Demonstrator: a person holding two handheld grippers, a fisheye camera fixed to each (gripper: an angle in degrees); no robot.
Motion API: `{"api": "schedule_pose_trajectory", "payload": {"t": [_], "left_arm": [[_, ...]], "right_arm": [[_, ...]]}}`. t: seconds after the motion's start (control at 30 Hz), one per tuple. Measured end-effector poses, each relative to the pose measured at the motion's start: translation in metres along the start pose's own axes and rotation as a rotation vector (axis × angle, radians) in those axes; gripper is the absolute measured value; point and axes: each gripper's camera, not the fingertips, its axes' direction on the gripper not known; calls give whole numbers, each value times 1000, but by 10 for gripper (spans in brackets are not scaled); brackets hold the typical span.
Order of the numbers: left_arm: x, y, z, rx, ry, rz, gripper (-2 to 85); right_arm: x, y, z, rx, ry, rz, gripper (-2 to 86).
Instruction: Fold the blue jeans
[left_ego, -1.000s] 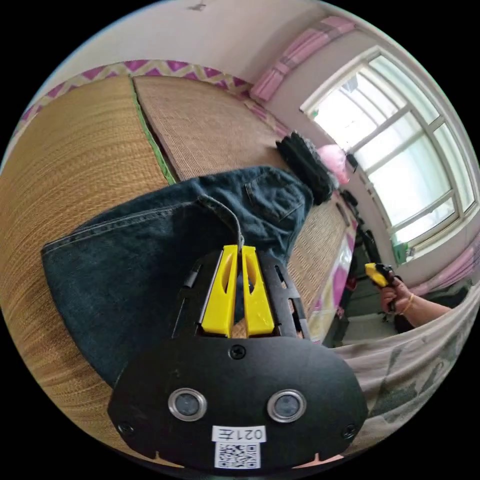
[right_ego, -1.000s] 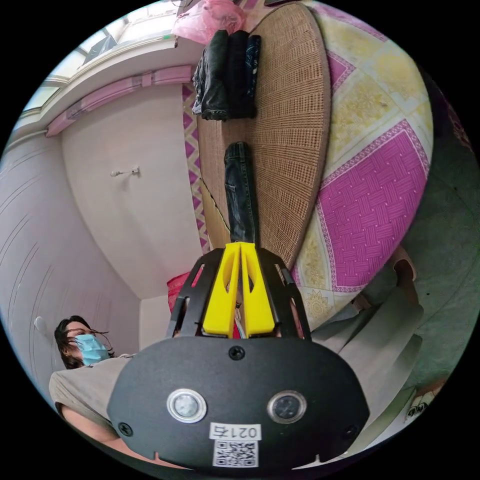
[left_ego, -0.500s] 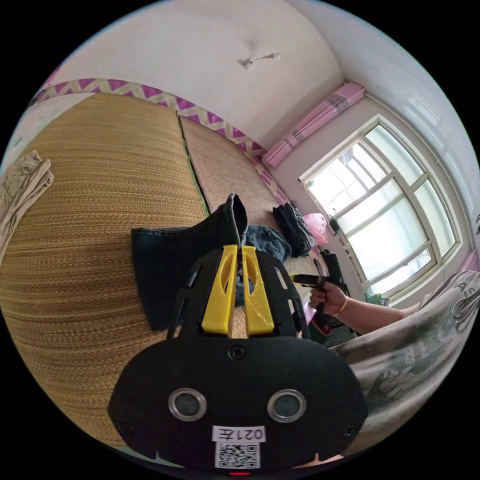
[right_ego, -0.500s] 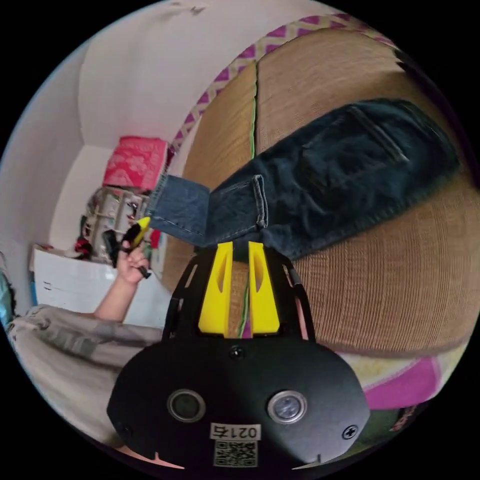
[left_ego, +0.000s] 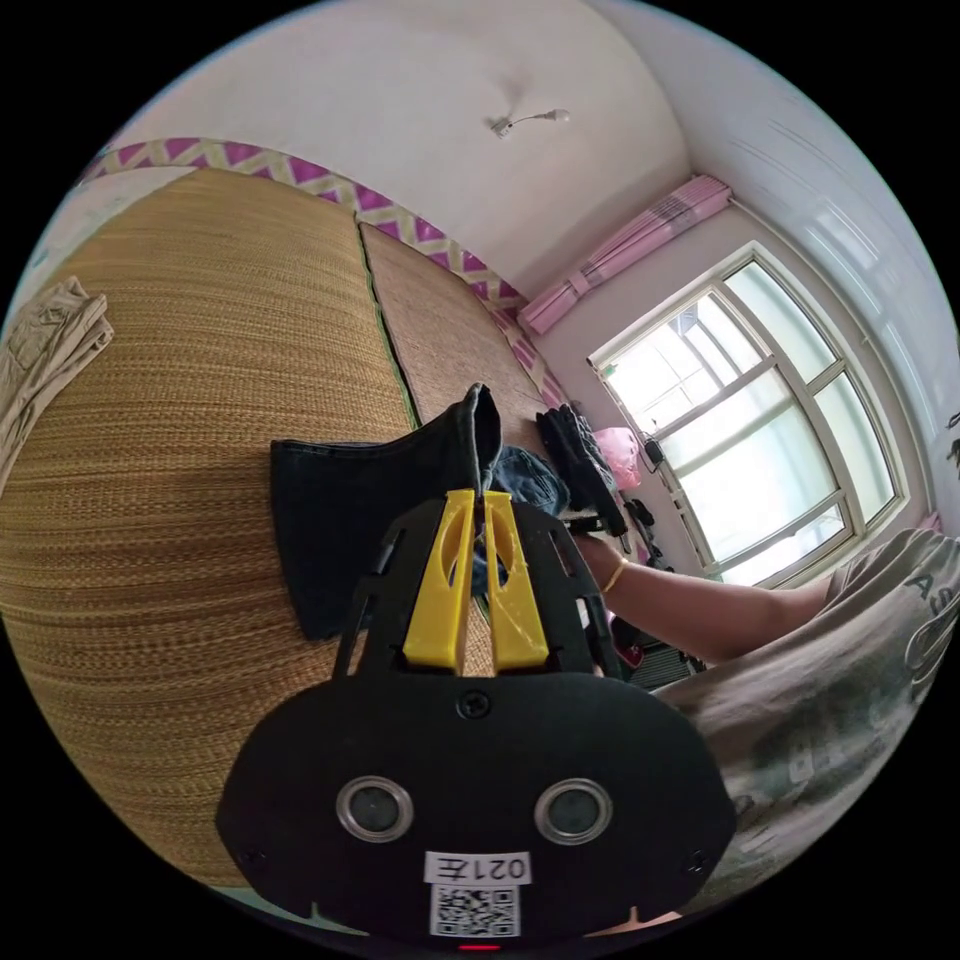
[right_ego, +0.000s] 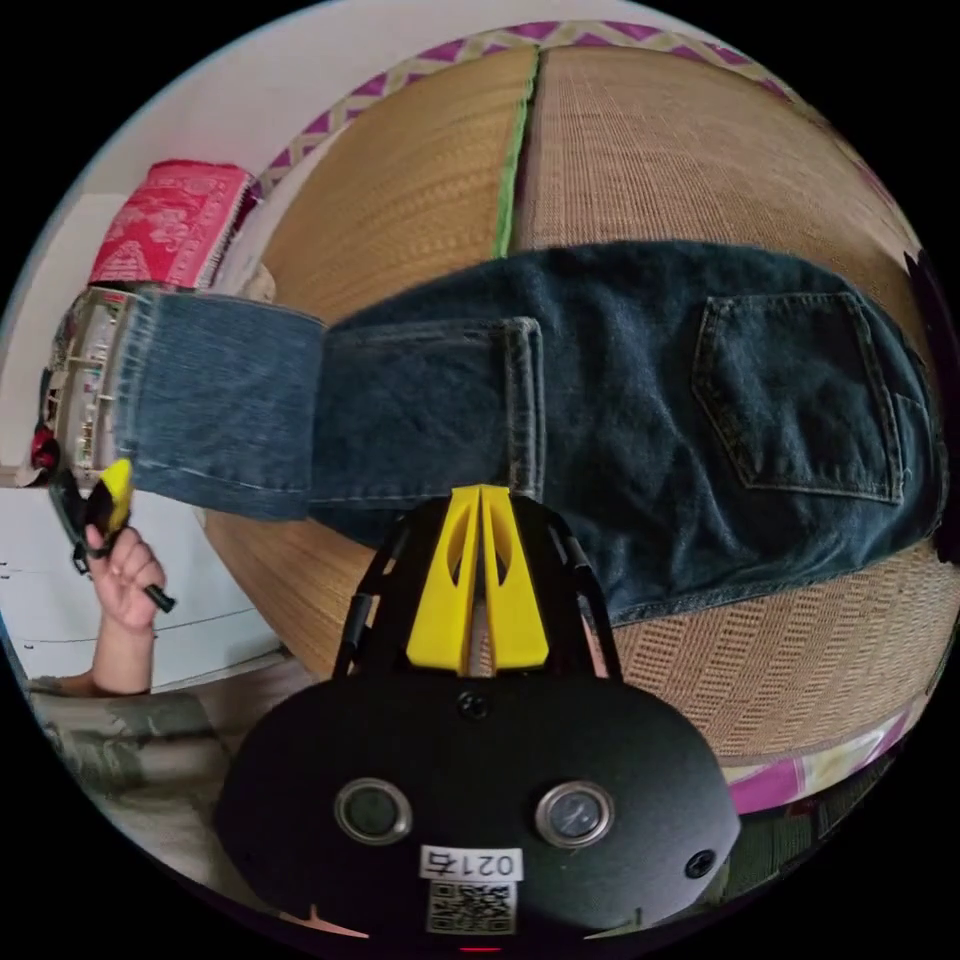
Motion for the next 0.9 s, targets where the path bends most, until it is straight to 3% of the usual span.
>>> {"api": "schedule_pose_trajectory", "payload": {"t": [0.1, 0.17, 0.23, 0.27, 0.33, 0.5, 0.7, 0.9], "left_arm": [[-29, 11, -17, 21, 31, -17, -10], [-44, 18, -27, 33, 34, -24, -10], [-59, 25, -36, 44, 53, -36, -10], [-67, 29, -41, 47, 65, -35, -10], [-77, 36, -45, 39, 69, -29, -10], [-103, 58, -56, 26, 71, -39, -10], [-131, 75, -64, 28, 80, -51, -10], [-167, 92, -109, 118, 120, -84, -10]], "right_arm": [[-49, -14, -47, 81, -49, -59, -5], [-78, -25, -65, 84, 55, -104, -3], [-88, -41, -60, 9, 291, -88, 8], [-85, -46, -54, -30, 298, -79, 13], [-68, -64, -27, -212, 231, -29, 68], [-60, -79, -8, -277, 286, 28, 57], [-85, -89, -40, -218, 267, 36, 16], [-190, -99, -123, -75, 57, -163, 5]]}}
